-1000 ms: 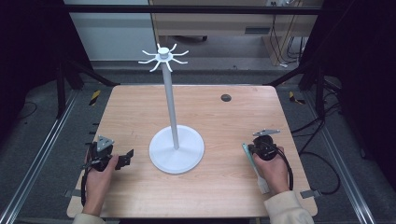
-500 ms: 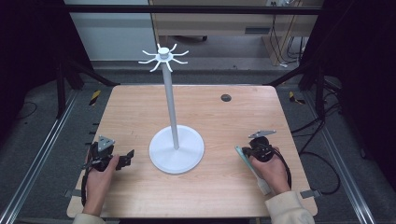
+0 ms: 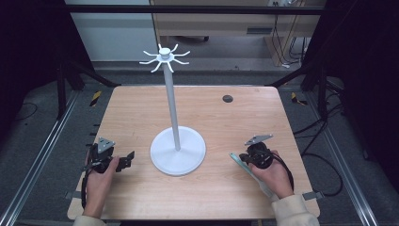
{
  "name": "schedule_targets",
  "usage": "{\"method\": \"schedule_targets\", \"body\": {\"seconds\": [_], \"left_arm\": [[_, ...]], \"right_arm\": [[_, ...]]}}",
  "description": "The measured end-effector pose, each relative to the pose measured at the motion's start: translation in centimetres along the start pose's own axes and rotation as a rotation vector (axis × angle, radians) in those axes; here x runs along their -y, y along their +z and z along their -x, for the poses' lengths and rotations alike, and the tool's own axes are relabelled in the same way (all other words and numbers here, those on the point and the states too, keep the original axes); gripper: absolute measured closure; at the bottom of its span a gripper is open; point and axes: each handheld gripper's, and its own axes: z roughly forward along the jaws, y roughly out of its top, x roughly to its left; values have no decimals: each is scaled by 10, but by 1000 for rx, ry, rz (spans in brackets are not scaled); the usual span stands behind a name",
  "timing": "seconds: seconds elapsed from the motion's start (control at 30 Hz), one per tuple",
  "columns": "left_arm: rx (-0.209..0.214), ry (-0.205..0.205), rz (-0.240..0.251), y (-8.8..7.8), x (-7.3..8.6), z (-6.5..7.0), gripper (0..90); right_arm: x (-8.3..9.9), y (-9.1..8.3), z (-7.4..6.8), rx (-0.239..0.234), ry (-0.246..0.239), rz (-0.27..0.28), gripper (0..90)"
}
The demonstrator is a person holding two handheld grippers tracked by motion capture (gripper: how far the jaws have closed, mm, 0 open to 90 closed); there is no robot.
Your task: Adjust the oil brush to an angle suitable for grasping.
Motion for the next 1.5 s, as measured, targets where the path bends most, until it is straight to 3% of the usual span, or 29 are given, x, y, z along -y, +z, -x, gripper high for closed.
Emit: {"method": "schedule_targets", "body": {"seconds": [0.1,0.27,0.4,0.73,1.03,1.27,1.4,1.5], "left_arm": [[-4,-4,-1,-1,1,-1,35],[-7,-5,-1,-2,1,-1,35],[-10,-1,1,-2,1,-1,35],[-19,7,5,0,1,-1,29],[-12,10,7,0,1,0,27],[-15,10,6,0,1,0,27],[-13,11,5,0,1,0,27],[-11,10,4,0,1,0,27]], "right_arm": [[-1,-4,-5,1,-6,-18,895],[-3,-16,-15,-4,-68,-115,849],[-6,-27,-14,10,-106,-185,797],[-2,-29,-9,0,-104,-298,659],[-1,-20,-13,15,-140,-382,700],[0,-14,-11,7,-109,-426,714],[1,-12,-10,5,-121,-433,723],[0,-12,-12,5,-96,-444,739]]}}
